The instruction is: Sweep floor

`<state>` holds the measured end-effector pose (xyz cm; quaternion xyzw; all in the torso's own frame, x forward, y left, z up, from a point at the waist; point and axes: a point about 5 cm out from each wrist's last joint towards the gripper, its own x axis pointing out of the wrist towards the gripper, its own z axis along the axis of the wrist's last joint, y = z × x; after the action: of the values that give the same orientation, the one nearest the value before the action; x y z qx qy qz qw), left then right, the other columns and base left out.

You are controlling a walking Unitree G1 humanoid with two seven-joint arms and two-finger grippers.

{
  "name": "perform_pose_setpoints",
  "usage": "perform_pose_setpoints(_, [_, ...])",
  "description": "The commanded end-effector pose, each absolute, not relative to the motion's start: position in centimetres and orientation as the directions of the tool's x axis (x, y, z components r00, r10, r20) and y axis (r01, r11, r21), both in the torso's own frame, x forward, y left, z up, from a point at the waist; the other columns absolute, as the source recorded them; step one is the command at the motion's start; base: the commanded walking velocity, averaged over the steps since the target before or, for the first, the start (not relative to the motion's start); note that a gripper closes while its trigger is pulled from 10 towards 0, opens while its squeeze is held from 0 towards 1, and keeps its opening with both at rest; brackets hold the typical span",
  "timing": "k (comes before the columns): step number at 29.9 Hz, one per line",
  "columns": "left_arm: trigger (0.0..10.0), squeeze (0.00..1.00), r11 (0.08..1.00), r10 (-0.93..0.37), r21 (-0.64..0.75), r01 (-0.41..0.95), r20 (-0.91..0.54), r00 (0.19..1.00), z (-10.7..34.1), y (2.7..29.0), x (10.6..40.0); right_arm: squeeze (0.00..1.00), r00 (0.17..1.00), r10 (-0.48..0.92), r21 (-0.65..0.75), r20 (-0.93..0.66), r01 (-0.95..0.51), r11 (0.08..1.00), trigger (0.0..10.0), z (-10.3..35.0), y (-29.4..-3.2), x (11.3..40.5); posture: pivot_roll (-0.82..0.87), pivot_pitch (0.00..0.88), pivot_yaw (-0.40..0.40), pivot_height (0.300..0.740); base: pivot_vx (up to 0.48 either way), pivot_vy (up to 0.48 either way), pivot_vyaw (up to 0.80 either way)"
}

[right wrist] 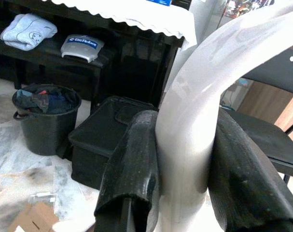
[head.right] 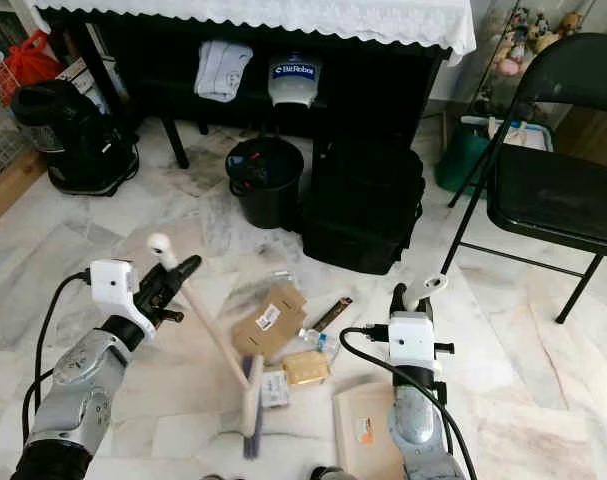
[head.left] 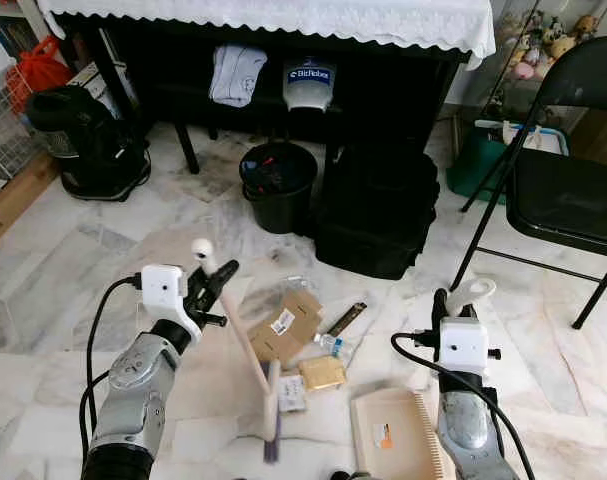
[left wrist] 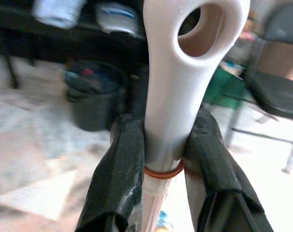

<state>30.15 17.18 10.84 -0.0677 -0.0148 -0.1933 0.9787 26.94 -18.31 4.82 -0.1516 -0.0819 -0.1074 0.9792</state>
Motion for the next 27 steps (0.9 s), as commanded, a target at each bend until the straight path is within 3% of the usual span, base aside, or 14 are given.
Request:
perform_pose_setpoints(1, [10.0,0.00,0.878,-0.443,-0.181,0.444,0.047,0.895,10.6,16.4,29.7,0.00,0.964,-0.180,-0.291,0.194,0.232,0.928,10.0,4.7,-18.3,26.9,0.01,0.169,0.008,0.740,0.000,0.000,0.00])
perform_pose_setpoints(12, [10.0,0.00,0.799,-0.557,-0.255,0.545,0.030,0.830,11.4,15.2,28.8,0.00,0.962,-0.187,-0.303,0.200,0.242,0.922,10.0,4.8,-18.6,27.1,0.01,0.167,0.003,0.740,0.000,0.000,0.00])
perform_pose_setpoints(20, [10.0,0.00,0.889,-0.429,-0.165,0.426,0.019,0.903,11.6,16.6,29.7,0.00,0.960,-0.197,-0.331,0.199,0.256,0.908,10.0,4.6,-18.6,27.0,0.01,0.170,0.002,0.740,0.000,0.000,0.00])
perform_pose_setpoints(27, [10.0,0.00,0.916,-0.374,-0.141,0.374,0.028,0.927,11.8,17.3,29.7,0.00,0.942,-0.209,-0.300,0.263,0.285,0.910,10.0,6.0,-18.8,27.4,0.01,0.173,0.002,0.740,0.000,0.000,0.00])
